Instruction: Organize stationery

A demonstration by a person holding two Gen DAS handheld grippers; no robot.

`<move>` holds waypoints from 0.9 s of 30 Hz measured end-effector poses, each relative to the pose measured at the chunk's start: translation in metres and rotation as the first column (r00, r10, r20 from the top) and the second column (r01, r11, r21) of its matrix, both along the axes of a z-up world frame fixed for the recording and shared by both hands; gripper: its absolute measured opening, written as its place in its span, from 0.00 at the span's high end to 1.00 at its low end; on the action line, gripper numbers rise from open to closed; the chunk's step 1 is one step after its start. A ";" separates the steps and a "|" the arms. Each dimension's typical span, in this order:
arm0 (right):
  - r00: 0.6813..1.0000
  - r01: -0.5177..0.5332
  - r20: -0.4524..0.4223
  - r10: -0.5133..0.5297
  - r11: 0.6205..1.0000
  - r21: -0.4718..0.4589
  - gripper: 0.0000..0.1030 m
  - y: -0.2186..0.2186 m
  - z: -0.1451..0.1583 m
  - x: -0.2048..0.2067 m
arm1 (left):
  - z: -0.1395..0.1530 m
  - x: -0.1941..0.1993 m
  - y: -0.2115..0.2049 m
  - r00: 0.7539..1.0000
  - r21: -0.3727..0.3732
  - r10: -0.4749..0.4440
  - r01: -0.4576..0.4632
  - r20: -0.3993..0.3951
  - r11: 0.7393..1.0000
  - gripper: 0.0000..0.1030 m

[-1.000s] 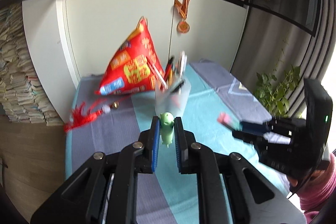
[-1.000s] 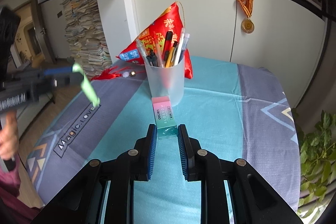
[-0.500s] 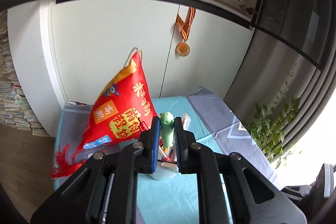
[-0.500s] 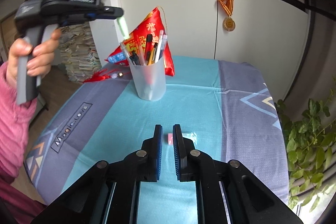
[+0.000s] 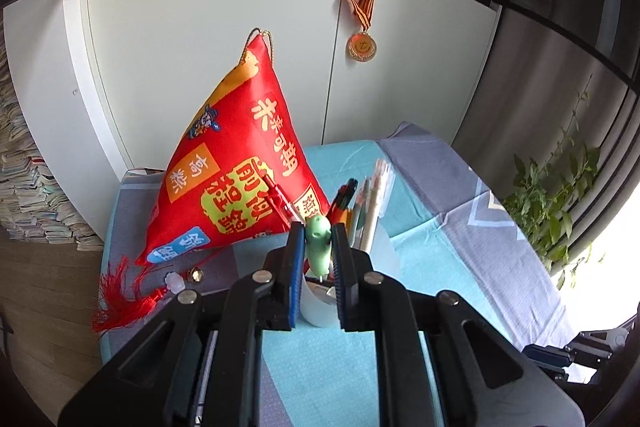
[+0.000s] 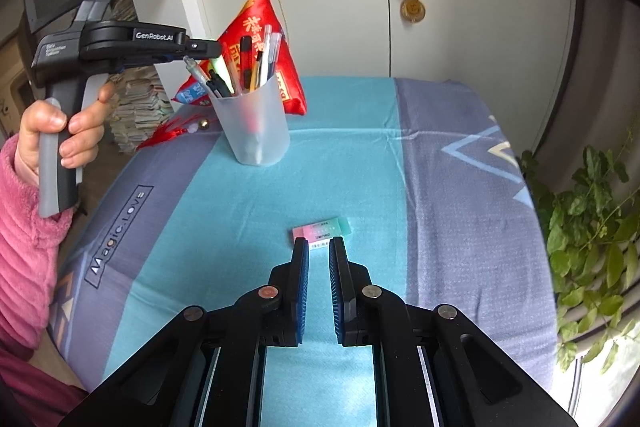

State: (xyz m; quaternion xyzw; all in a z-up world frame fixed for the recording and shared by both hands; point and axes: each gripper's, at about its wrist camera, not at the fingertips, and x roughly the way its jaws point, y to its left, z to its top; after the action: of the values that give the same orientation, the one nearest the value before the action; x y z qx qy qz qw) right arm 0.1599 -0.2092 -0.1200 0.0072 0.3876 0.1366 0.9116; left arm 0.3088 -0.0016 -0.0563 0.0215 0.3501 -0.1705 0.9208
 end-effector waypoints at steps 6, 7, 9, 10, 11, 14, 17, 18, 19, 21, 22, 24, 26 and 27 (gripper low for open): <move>0.976 0.084 -0.202 -0.076 0.996 0.033 0.89 0.004 -0.019 0.037 | -0.007 -0.003 0.000 1.000 0.014 -0.006 0.007 -0.016 1.000 0.86; 0.965 0.107 -0.248 -0.089 0.992 0.062 0.89 0.002 -0.023 0.045 | -0.006 -0.005 0.002 1.000 0.013 -0.002 0.002 -0.012 1.000 0.84; 0.937 0.155 -0.333 -0.108 0.981 0.116 0.89 -0.003 -0.032 0.057 | -0.005 -0.011 0.006 1.000 0.012 0.003 -0.003 0.002 1.000 0.78; 0.915 0.191 -0.385 -0.121 0.970 0.149 0.89 -0.008 -0.038 0.063 | -0.004 -0.014 0.010 1.000 0.008 0.005 -0.006 0.006 1.000 0.71; 0.897 0.223 -0.422 -0.129 0.958 0.180 0.89 -0.013 -0.043 0.067 | -0.003 -0.017 0.014 1.000 0.001 0.009 -0.009 0.011 1.000 0.66; 0.850 0.312 -0.499 -0.169 0.925 0.218 0.80 -0.024 -0.054 0.079 | 0.000 -0.029 0.031 0.999 -0.038 0.033 -0.032 0.027 0.999 0.66; 0.823 0.372 -0.531 -0.201 0.897 0.237 0.77 -0.030 -0.058 0.087 | 0.001 -0.043 0.049 0.997 -0.080 0.065 -0.062 0.030 0.995 0.64; 0.817 0.381 -0.541 -0.200 0.891 0.246 0.77 -0.030 -0.059 0.090 | 0.000 -0.048 0.054 0.997 -0.091 0.075 -0.072 0.032 0.993 0.64; 0.810 0.389 -0.552 -0.200 0.887 0.248 0.77 -0.029 -0.060 0.094 | 0.000 -0.053 0.060 0.996 -0.101 0.086 -0.082 0.034 0.991 0.63; 0.805 0.395 -0.555 -0.211 0.888 0.235 0.76 -0.025 -0.058 0.099 | -0.002 -0.062 0.069 0.994 -0.121 0.104 -0.099 0.034 0.988 0.63; 0.804 0.392 -0.555 -0.212 0.892 0.226 0.76 -0.021 -0.056 0.103 | -0.004 -0.065 0.074 0.993 -0.134 0.113 -0.108 0.032 0.985 0.62; 0.810 0.372 -0.551 -0.200 0.902 0.220 0.76 -0.009 -0.055 0.110 | -0.007 -0.070 0.081 0.992 -0.151 0.126 -0.121 0.023 0.981 0.62; 0.820 0.345 -0.538 -0.196 0.919 0.192 0.76 0.003 -0.052 0.116 | -0.011 -0.075 0.085 0.991 -0.157 0.136 -0.132 0.015 0.979 0.62; 0.826 0.329 -0.528 -0.197 0.929 0.168 0.76 0.011 -0.050 0.118 | -0.013 -0.077 0.086 0.990 -0.158 0.139 -0.136 0.010 0.978 0.62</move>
State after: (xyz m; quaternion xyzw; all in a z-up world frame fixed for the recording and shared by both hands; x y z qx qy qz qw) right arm 0.2782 -0.1983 -0.1704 0.2121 0.5861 0.0501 0.7804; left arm 0.2313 0.0848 -0.0696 -0.0737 0.3265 -0.1333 0.9328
